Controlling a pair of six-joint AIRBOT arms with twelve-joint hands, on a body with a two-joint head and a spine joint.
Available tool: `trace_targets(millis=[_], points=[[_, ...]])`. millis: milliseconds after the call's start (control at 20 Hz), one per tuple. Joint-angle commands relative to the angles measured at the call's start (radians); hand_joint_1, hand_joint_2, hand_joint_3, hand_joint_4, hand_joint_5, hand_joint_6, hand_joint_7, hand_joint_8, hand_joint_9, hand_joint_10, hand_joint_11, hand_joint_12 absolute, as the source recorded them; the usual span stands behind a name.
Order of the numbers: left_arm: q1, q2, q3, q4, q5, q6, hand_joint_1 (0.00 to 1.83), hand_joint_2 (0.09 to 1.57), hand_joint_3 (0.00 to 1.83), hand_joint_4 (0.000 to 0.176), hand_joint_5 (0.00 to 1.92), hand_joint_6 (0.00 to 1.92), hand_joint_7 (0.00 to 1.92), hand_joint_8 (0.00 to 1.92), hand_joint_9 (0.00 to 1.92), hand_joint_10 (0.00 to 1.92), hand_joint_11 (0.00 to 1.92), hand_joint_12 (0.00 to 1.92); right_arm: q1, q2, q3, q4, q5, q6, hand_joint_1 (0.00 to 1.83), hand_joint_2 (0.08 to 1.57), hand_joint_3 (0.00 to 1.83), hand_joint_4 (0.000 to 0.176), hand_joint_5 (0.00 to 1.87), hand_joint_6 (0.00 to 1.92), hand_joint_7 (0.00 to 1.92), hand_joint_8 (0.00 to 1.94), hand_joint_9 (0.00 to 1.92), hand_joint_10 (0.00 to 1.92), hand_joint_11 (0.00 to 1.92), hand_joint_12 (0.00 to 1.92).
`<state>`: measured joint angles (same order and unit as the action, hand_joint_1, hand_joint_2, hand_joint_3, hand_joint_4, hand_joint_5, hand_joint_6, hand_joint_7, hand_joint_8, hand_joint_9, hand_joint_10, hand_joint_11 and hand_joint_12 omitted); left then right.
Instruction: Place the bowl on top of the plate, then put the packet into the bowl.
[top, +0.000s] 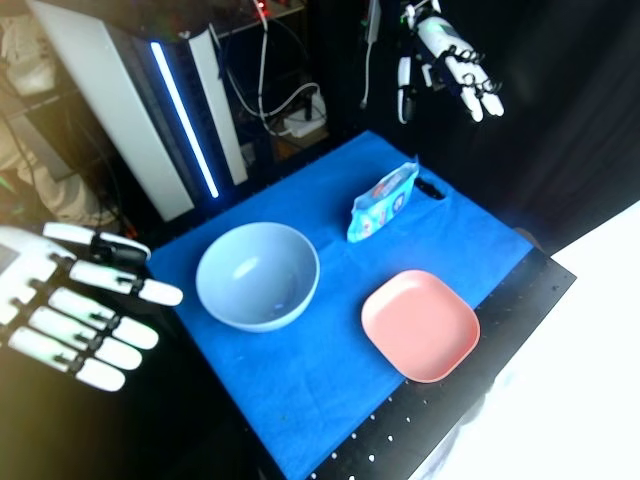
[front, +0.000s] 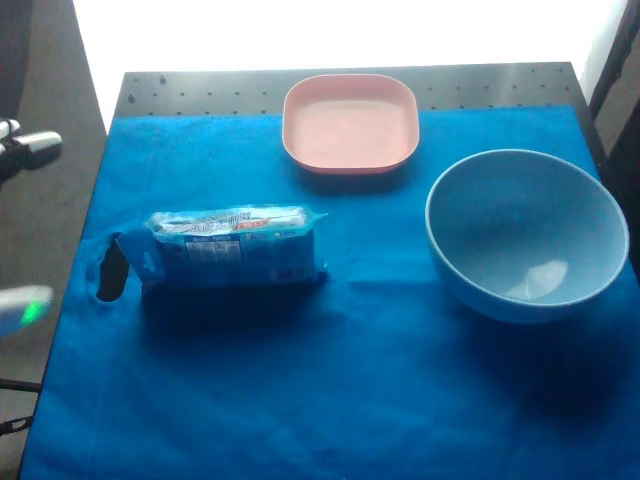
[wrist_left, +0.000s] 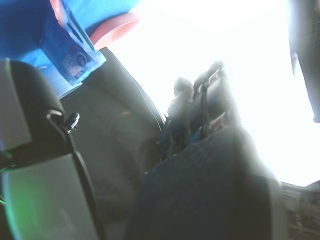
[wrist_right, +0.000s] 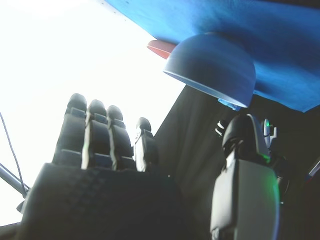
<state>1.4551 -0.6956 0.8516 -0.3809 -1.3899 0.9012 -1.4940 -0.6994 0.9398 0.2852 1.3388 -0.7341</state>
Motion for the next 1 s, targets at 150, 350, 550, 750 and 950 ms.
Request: trace_targets(millis=[150,350,550,750,950], points=[[-0.004,-0.008,0.009,-0.009,-0.121,-0.001,0.26,1.14,0.01,0.132,0.23,0.0,0.12,0.0,0.0,0.0,0.0,0.0,0.011,0.001,0.008,0.022,0.116,0.006,0.45,1.29,0.0,0.017,0.22,0.0,0.13,0.0,0.1,0.01,0.0,0.33],[-0.004,-0.01,0.01,-0.009,-0.118,-0.001,0.28,1.14,0.0,0.139,0.24,0.0,0.13,0.0,0.01,0.0,0.0,0.0,0.052,-0.008,0.013,-0.007,0.116,0.006,0.51,1.27,0.0,0.033,0.24,0.0,0.14,0.0,0.1,0.0,0.0,0.36],[-0.004,-0.012,0.011,-0.008,-0.118,-0.002,0.27,1.14,0.0,0.175,0.19,0.0,0.12,0.0,0.01,0.0,0.0,0.0,0.157,-0.03,0.017,-0.138,0.114,0.006,0.54,1.24,0.0,0.006,0.21,0.0,0.17,0.0,0.12,0.0,0.0,0.36],[-0.004,-0.013,0.011,-0.009,-0.118,-0.002,0.31,1.13,0.0,0.175,0.19,0.0,0.12,0.0,0.01,0.0,0.0,0.0,0.237,-0.042,0.018,-0.233,0.021,0.006,0.52,1.15,0.0,0.056,0.26,0.01,0.21,0.0,0.19,0.0,0.0,0.6],[-0.004,-0.014,0.011,-0.008,-0.118,-0.003,0.25,1.13,0.0,0.176,0.19,0.0,0.14,0.0,0.02,0.0,0.0,0.0,0.313,-0.058,0.028,-0.339,-0.097,0.006,0.55,1.05,0.0,0.113,0.19,0.0,0.18,0.0,0.13,0.0,0.0,0.32]])
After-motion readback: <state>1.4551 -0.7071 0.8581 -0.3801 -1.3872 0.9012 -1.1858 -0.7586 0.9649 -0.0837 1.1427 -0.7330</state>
